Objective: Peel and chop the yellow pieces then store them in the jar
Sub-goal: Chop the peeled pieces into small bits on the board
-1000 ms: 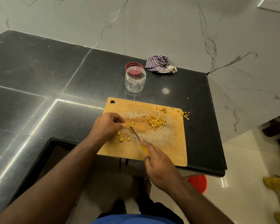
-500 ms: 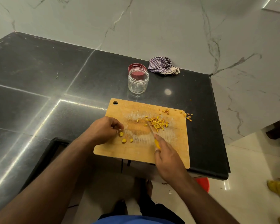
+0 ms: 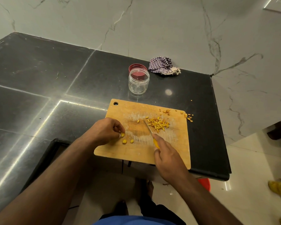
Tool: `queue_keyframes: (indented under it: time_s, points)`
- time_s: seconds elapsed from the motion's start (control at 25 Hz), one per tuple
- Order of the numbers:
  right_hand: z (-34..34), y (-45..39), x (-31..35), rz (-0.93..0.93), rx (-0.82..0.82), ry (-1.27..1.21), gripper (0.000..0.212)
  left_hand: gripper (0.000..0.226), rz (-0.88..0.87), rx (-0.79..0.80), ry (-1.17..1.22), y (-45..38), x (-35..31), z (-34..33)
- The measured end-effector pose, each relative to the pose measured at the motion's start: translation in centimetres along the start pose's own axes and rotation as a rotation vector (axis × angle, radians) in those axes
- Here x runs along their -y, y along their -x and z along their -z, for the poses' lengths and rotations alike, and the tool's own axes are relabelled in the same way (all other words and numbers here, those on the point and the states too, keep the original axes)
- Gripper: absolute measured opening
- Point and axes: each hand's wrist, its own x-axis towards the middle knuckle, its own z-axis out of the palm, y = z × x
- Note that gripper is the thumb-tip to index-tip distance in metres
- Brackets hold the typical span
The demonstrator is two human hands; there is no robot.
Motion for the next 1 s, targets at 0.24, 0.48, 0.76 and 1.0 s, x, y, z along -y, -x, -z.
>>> queue_keyframes:
  time_s: [0.24, 0.48, 0.76, 1.0]
  points:
    - [-0.7, -0.4, 0.6, 0.002, 0.022, 0.014, 0.051, 0.010, -0.013, 0.001, 0.000, 0.1, 0.2, 0.1]
    - [-0.4, 0.1, 0.2, 0.019, 0.081, 0.020, 0.052, 0.008, -0.008, -0.062, -0.006, -0.3, -0.1, -0.2]
    - [0.8, 0.8, -0.6, -0.058, -0.010, -0.069, 0.050, 0.007, -0.011, -0.172, -0.011, -0.9, -1.9, -1.8]
    - [0.2, 1.6, -0.6, -0.055, 0.014, -0.139, 0.049, 0.006, -0.017, -0.171, 0.004, -0.9, -1.9, -1.2]
